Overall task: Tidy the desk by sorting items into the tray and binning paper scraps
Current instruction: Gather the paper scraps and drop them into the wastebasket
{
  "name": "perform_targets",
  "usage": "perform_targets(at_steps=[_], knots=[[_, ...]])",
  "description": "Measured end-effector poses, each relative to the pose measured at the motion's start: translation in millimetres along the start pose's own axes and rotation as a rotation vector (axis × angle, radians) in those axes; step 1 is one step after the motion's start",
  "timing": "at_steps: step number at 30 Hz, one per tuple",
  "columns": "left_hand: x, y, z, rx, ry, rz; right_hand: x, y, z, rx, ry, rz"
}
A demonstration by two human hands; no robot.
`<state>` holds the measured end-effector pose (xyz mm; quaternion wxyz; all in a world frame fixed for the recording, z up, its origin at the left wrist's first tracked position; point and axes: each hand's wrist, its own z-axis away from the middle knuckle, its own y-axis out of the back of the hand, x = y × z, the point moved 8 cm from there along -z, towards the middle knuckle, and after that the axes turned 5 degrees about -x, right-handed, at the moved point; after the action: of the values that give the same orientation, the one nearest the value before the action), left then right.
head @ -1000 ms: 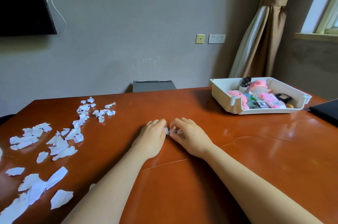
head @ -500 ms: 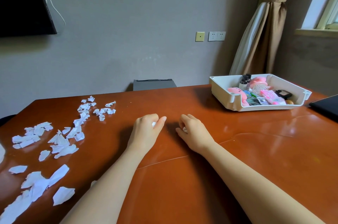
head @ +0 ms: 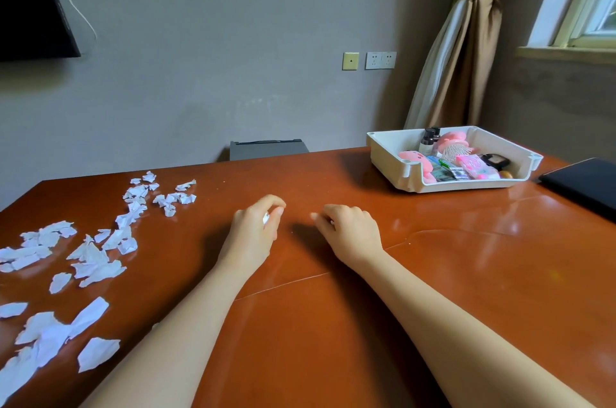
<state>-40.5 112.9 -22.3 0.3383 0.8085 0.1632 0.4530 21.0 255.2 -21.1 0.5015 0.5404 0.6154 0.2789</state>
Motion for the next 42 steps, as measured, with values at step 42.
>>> perform_targets(at_steps=[42], knots=[[369, -209, 237, -0.88, -0.492, 0.728, 219, 198, 356, 0.387, -0.553, -0.637]])
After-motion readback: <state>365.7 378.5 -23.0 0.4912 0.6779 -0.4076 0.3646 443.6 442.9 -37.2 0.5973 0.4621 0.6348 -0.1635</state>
